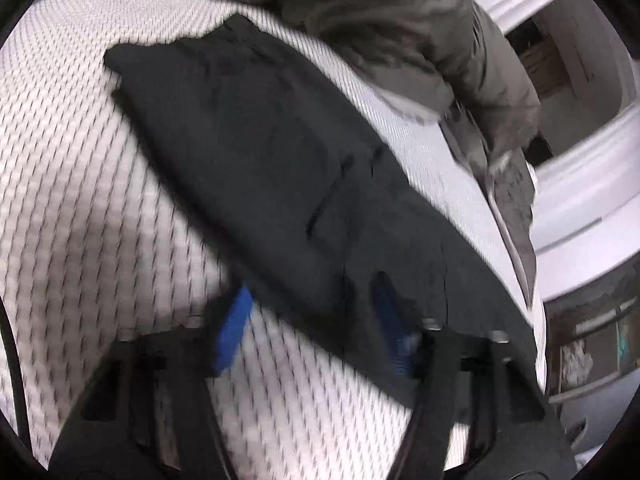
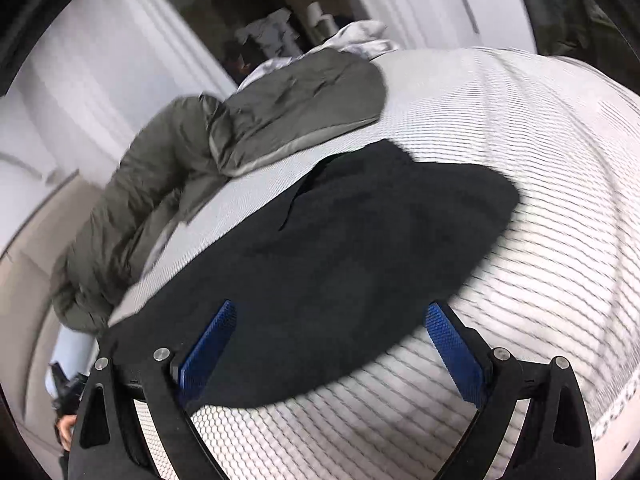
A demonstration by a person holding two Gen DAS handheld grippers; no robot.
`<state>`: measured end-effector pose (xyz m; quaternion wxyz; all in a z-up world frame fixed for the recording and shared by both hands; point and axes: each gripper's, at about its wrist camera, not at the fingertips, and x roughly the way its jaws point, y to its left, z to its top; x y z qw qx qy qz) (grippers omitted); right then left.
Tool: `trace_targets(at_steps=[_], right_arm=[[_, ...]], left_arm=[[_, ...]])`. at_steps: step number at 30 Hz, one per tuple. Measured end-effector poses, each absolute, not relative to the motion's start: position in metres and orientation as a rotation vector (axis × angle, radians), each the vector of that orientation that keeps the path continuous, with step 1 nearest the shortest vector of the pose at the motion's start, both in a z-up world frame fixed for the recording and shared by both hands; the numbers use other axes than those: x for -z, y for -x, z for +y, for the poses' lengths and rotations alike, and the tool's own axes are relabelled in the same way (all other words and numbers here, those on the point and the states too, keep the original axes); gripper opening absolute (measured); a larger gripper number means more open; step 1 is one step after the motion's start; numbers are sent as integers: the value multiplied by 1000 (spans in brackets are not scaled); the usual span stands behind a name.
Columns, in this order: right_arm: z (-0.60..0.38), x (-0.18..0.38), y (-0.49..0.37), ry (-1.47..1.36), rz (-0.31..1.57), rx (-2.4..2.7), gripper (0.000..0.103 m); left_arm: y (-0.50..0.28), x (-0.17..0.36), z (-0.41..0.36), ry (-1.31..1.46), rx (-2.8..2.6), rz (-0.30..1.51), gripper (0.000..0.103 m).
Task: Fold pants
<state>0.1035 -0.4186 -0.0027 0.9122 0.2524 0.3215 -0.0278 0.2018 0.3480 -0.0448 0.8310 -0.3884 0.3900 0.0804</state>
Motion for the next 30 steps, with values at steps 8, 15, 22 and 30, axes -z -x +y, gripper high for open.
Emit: trace_targets(at_steps=[8, 15, 22, 30], right_arm=[[-467, 42, -119, -719, 728, 128, 98], [-498, 58, -159, -923, 659, 102, 20], [-499, 42, -106, -916, 597, -42, 9], [-510, 61, -97, -1024, 648, -104, 53]], left_arm=[[-203, 53, 351, 826, -273, 734, 2], [-156, 31, 348, 777, -277, 695, 1], [-79, 26, 356, 778, -266, 705, 2], [-49, 7, 345, 691, -338, 712, 37]])
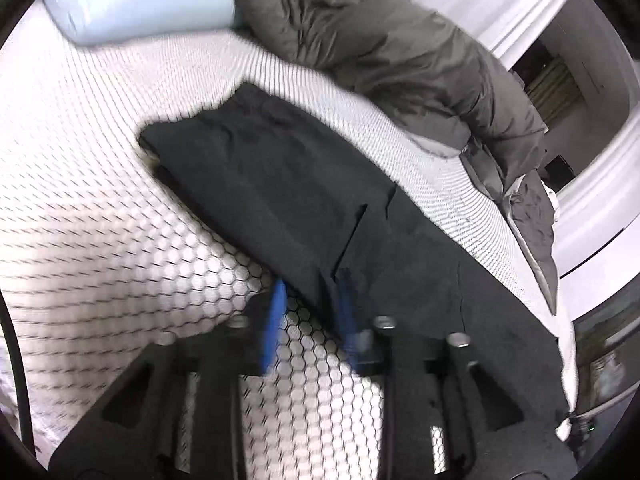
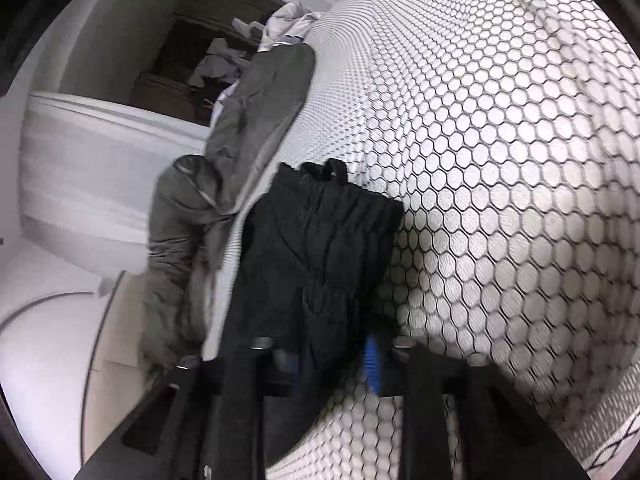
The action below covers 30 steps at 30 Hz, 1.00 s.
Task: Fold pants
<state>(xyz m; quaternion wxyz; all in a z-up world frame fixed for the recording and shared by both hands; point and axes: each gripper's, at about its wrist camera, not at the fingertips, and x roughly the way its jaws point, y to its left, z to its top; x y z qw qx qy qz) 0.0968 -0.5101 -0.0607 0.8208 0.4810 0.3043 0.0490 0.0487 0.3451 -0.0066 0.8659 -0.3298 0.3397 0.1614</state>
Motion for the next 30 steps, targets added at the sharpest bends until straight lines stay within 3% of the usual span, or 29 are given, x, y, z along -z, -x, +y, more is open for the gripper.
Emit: trace_targets(at_steps=[1, 3, 5, 9, 10, 12, 14, 15, 19, 22, 30], right_arm=[[-510, 58, -95, -1015, 633, -117, 66], [-507, 53, -94, -992, 618, -125, 75], [-503, 54, -98, -958, 646, -117, 77], [-496, 54, -120, -874, 678, -95, 79], [-495, 53, -125, -861, 681, -89, 79], [-493, 53, -137, -835, 683, -69, 78], [-487, 51, -149, -792, 694, -31, 60], [-485, 52, -151, -779, 699, -23, 43], [-481, 49, -151, -754, 673, -18, 23], [-466, 24, -146, -682, 633, -39, 19], [-331, -70, -167, -423, 540, -272, 18]], left_arm=[[-43, -2, 340, 665, -362, 699, 56], [-38, -14, 332, 635, -413, 676, 71], [-37, -25, 320, 619, -402, 652, 74], [-50, -37, 285, 568, -298, 652, 92], [-57, -37, 273, 557, -254, 663, 102], [-74, -36, 248, 536, -173, 688, 102], [-94, -31, 218, 503, -89, 718, 102], [-104, -27, 203, 479, -48, 736, 102], [-134, -1, 149, 397, 114, 839, 102], [-145, 19, 139, 343, 117, 943, 102], [-120, 4, 213, 652, 32, 784, 102]])
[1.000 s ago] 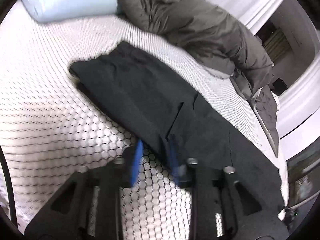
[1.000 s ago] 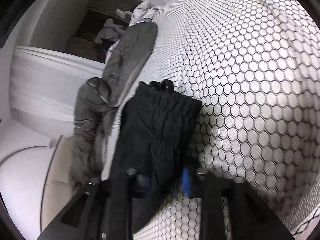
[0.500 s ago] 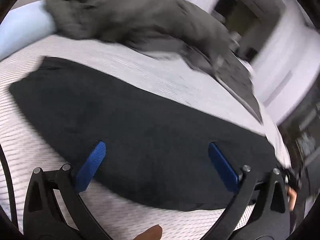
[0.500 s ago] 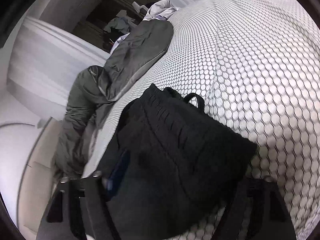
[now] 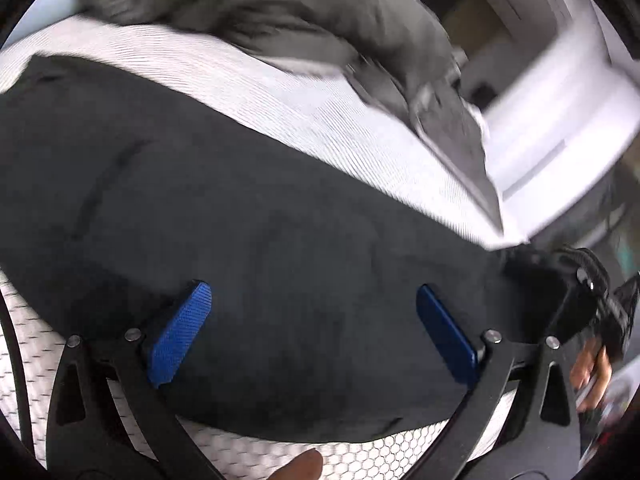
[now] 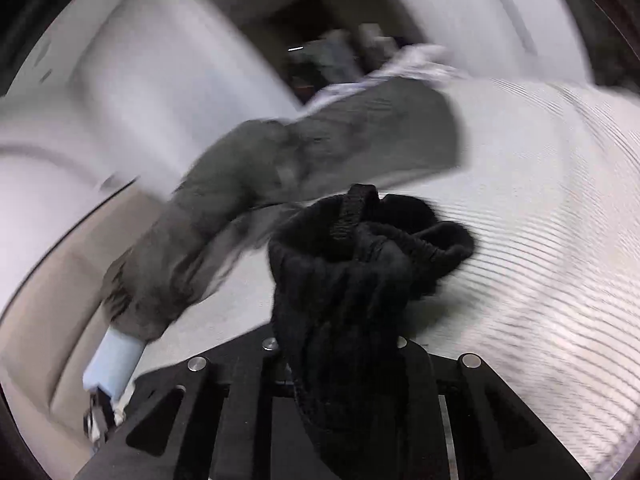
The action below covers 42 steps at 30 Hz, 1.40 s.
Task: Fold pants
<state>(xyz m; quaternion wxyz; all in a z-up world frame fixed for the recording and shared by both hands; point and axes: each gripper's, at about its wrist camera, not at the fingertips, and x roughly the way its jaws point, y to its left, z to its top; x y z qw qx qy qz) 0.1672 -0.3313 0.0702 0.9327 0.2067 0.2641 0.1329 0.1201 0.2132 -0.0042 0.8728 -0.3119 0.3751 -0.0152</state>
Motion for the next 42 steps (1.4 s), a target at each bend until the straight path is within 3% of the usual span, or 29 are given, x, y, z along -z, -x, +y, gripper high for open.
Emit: trace_targets(at_steps=[5, 6, 7, 9, 12, 17, 20, 21, 22, 23, 27, 28, 29, 35, 38, 39, 40, 42], right_arm=[[-166, -89, -204, -194, 599, -604, 21], [-132, -82, -212, -154, 647, -690, 28], [-105, -71, -218, -119, 705, -776, 42], [-68, -47, -222, -56, 822, -906, 49], [-61, -17, -216, 7, 914, -911, 49], [-132, 5, -213, -68, 911, -706, 66], [-174, 18, -211, -163, 908, -636, 66], [-187, 23, -210, -194, 909, -622, 66], [-198, 26, -212, -214, 915, -598, 66], [-205, 28, -215, -221, 923, -577, 66], [-227, 27, -215, -245, 914, -547, 66], [-236, 26, -216, -251, 913, -537, 66], [-241, 25, -216, -259, 909, -528, 66], [-245, 23, -211, -231, 921, -511, 66], [-240, 30, -214, -224, 952, -488, 66], [-241, 31, -214, -227, 958, -480, 66], [-242, 31, -213, -227, 961, -475, 66], [-246, 29, -211, -229, 952, -475, 66]], left_arm=[[-105, 2, 251, 716, -33, 726, 102], [-104, 2, 256, 720, -36, 720, 102], [-101, 0, 261, 728, -42, 710, 102], [-101, 0, 272, 736, -51, 701, 102], [-99, -2, 278, 721, -52, 702, 102], [-128, 5, 234, 621, 40, 812, 99], [-138, 9, 197, 477, 125, 877, 84], [-141, 11, 187, 420, 127, 894, 74], [-140, 14, 176, 370, 135, 912, 57], [-140, 17, 172, 356, 143, 924, 50], [-133, 13, 170, 349, 132, 904, 33], [-128, 9, 171, 351, 137, 890, 21], [-125, 4, 172, 340, 132, 878, 20], [-110, 10, 184, 319, 95, 925, 22], [-107, 6, 186, 315, 94, 921, 33], [-106, -1, 189, 341, 108, 910, 45], [-105, -7, 192, 369, 126, 894, 64], [-119, -21, 197, 407, 165, 859, 84]])
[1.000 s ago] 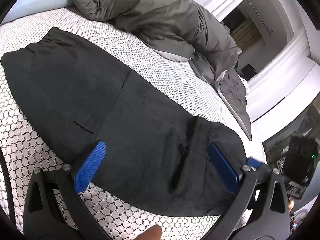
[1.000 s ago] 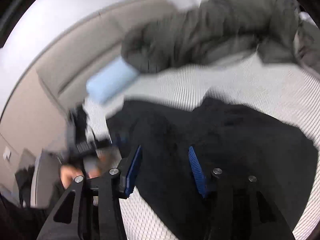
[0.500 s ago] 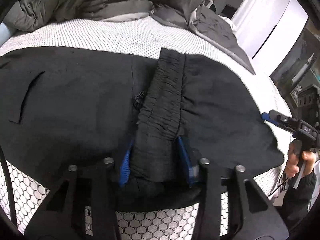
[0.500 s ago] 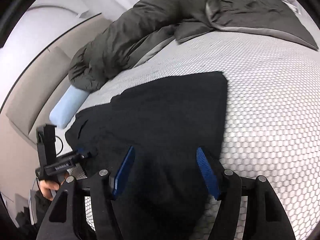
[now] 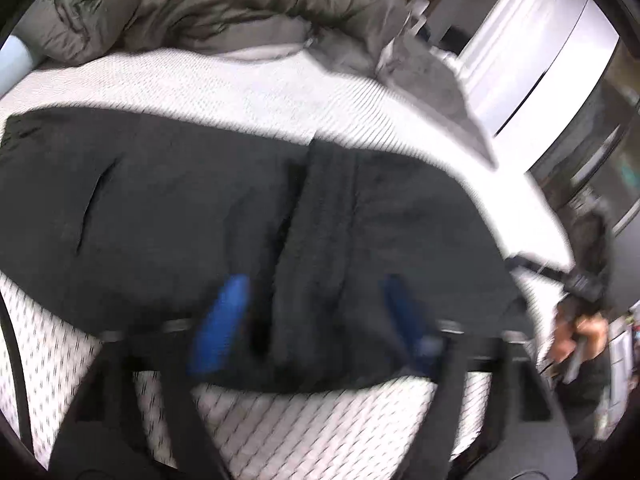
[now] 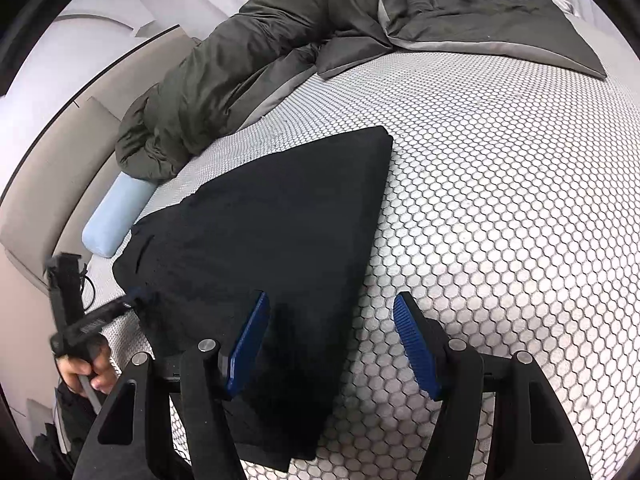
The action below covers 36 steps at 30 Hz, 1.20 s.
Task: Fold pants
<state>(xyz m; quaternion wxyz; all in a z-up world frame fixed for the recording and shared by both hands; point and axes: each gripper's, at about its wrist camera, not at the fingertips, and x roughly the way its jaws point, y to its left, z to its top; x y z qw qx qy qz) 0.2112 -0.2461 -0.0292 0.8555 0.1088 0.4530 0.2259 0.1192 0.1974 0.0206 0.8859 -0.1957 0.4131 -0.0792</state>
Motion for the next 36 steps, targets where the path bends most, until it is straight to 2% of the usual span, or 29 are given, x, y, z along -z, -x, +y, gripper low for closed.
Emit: trace_targets(at_steps=[4, 7, 8, 10, 12, 14, 15, 17, 18, 20, 21, 24, 26, 28, 32, 36], right_arm=[[-251, 26, -213, -251, 940, -485, 66], [-251, 26, -215, -248, 942, -492, 66], [-252, 26, -215, -247, 942, -493, 66], [-254, 25, -215, -251, 942, -493, 66], [-262, 24, -214, -258, 937, -486, 66], [-269, 24, -213, -263, 940, -469, 66], [-271, 24, -212, -263, 940, -466, 66], [-275, 25, -210, -259, 941, -462, 66], [-275, 26, -210, -257, 945, -461, 66], [-276, 28, -209, -261, 952, -464, 66], [-276, 29, -209, -266, 955, -461, 66], [-276, 28, -207, -268, 955, -465, 66], [-277, 28, -204, -263, 954, -479, 66], [-282, 29, -200, -272, 958, -489, 66], [-283, 37, -198, -320, 995, -519, 66], [-280, 36, -194, -315, 1004, -524, 66]], left_arm=[[-197, -30, 189, 363, 206, 929, 84], [-255, -9, 178, 318, 204, 1074, 83], [-267, 1, 176, 328, 205, 1120, 80], [-282, 17, 178, 411, 275, 1177, 43], [-281, 15, 186, 447, 297, 1145, 38], [-270, -4, 196, 448, 330, 1062, 25], [-266, -12, 202, 449, 322, 1028, 13], [-270, -14, 211, 399, 227, 1021, 21], [-275, -5, 211, 365, 164, 1072, 30], [-277, 6, 214, 394, 144, 1125, 34], [-272, 6, 217, 422, 138, 1113, 38], [-250, -10, 216, 406, 85, 1052, 60], [-222, -26, 205, 353, 43, 997, 63], [-192, -42, 179, 317, 59, 952, 74], [-145, -54, 103, 221, 163, 897, 76], [-109, -42, 16, 143, 309, 907, 75]])
